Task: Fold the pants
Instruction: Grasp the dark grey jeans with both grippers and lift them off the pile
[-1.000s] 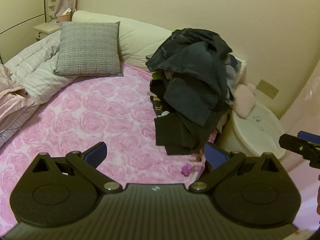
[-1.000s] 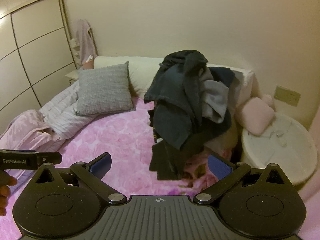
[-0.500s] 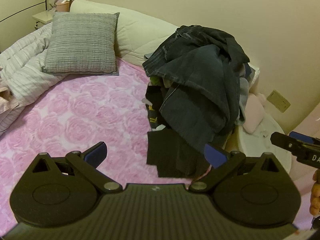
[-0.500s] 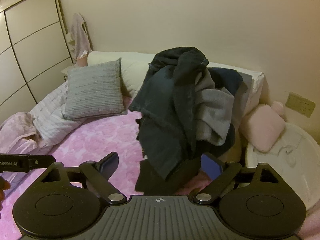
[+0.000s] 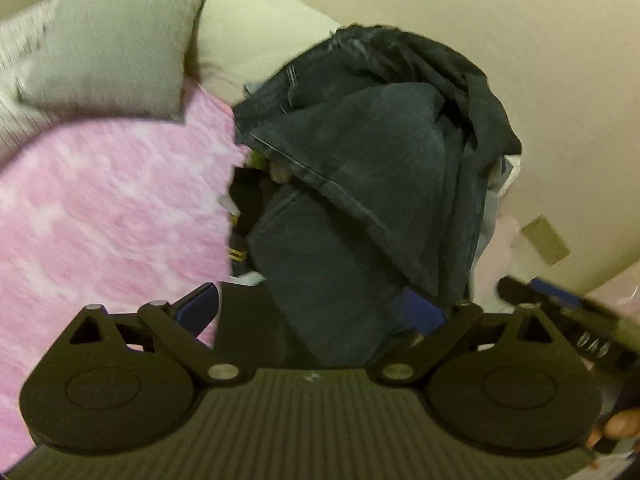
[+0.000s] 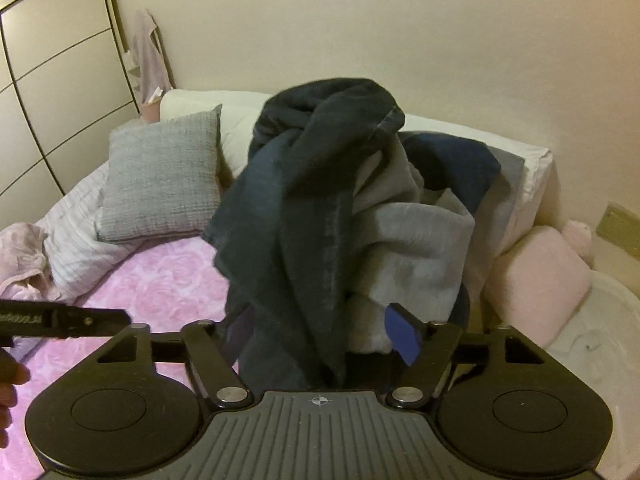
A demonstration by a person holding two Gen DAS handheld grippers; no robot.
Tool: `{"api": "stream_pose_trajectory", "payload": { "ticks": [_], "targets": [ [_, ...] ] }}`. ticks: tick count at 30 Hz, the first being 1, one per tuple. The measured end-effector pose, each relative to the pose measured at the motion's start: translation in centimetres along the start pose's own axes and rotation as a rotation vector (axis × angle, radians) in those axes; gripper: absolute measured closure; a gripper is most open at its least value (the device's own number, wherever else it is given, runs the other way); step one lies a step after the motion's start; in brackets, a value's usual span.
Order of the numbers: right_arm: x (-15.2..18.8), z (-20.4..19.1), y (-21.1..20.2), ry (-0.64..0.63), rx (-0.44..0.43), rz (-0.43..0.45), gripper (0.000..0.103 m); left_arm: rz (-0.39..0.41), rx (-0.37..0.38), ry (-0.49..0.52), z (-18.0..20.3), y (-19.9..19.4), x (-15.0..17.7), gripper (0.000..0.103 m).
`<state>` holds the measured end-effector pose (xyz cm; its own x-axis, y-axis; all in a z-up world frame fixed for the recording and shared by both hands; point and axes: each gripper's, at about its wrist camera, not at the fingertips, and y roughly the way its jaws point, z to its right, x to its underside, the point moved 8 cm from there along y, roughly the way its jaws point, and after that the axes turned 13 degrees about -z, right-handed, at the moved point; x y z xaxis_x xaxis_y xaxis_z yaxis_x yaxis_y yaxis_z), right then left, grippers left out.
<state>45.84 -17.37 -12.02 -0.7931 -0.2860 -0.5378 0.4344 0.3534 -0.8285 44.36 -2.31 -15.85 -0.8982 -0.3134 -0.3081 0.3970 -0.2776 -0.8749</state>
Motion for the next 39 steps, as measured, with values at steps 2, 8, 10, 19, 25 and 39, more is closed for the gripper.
{"api": "stream_pose_trajectory", "payload": {
  "ticks": [2,8,10,19,25,39],
  "targets": [
    [-0.6,0.6,1.6,-0.011,-0.011,-0.011,0.043,-0.014,0.047,-0.044,0.3,1.9,-0.8,0.012],
    [-1.8,2.2,5.3,0.002,-0.063,-0.032,0.049,-0.04,0.159,-0.129,1.6,6.2,-3.0,0.017],
    [-2.1,2.4,6.3,0.006,-0.085,-0.037,0.049,-0.036,0.208,-0.168,2.0,7.1,-3.7,0.017],
    [-2.7,1.5,6.8,-0.015,-0.214,-0.02,0.103,-0.042,0.369,-0.212,3.2,7.8,-4.7,0.076],
    [-3.7,-3.0,1.7,-0.113,-0.341,0.108,0.103,0.149,0.318,-0.064,3.4,1.2,-5.9,0.095],
    [-3.7,-24.6,-15.9,-0.41,-0.67,0.518,0.103,0.601,0.182,0.039,-6.7,-26.1,-1.3,0.101]
  ]
}}
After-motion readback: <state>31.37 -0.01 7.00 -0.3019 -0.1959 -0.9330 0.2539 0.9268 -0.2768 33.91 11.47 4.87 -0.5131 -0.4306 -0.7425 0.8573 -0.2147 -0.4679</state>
